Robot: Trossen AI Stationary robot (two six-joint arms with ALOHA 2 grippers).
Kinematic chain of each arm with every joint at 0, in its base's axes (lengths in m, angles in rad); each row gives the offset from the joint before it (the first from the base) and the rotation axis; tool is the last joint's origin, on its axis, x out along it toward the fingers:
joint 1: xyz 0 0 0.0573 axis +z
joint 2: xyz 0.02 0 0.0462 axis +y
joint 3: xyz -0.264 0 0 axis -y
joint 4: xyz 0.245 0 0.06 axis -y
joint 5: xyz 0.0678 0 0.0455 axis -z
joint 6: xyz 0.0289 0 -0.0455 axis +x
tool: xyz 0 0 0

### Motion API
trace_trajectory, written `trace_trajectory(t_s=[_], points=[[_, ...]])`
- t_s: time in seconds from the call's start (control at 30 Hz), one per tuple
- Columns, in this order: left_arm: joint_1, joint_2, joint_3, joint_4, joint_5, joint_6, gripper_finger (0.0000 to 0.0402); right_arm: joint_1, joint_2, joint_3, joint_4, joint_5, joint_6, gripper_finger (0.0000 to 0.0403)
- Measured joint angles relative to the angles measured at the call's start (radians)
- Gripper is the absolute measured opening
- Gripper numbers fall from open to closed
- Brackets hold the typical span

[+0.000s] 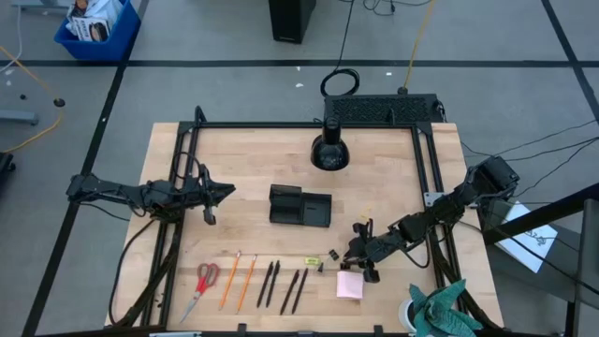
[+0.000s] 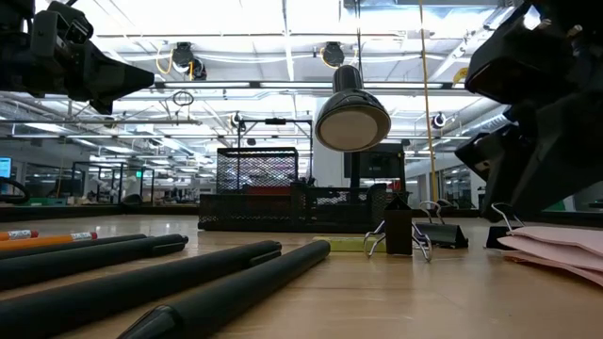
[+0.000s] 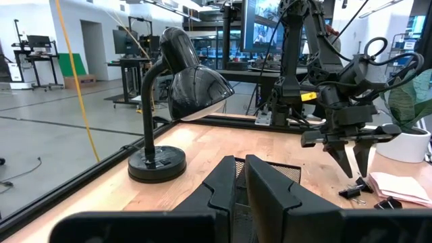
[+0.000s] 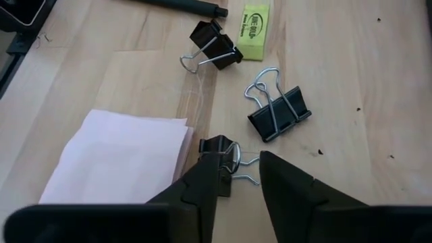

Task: Pick and place office supplies into organizer
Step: Put the bottom right binder clip into the desk organizer

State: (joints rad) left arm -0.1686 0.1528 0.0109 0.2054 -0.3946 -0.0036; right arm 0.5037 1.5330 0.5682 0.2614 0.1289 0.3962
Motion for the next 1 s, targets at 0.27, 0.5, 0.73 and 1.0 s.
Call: trace_trajectory(t_s=[0.27,0.5,0.73,1.0], points=[[0.0,0.0,0.0,0.0,0.0,0.0,0.0042,0.0,0.0,0.0,0.006,-0.002,-0.024,0.0032],[0.0,0.0,0.0,0.0,0.0,0.0,0.0042,0.0,0.0,0.001,0.034,-0.003,-0.051,0.0007],[0.0,0.0,0.0,0.0,0.0,0.034,0.0042,0.0,-0.006,0.035,0.06,-0.02,-0.076,0.0003],[0.0,0.0,0.0,-0.01,0.0,0.031,0.0042,0.012,-0.006,0.147,0.038,-0.047,-0.164,0.0001]])
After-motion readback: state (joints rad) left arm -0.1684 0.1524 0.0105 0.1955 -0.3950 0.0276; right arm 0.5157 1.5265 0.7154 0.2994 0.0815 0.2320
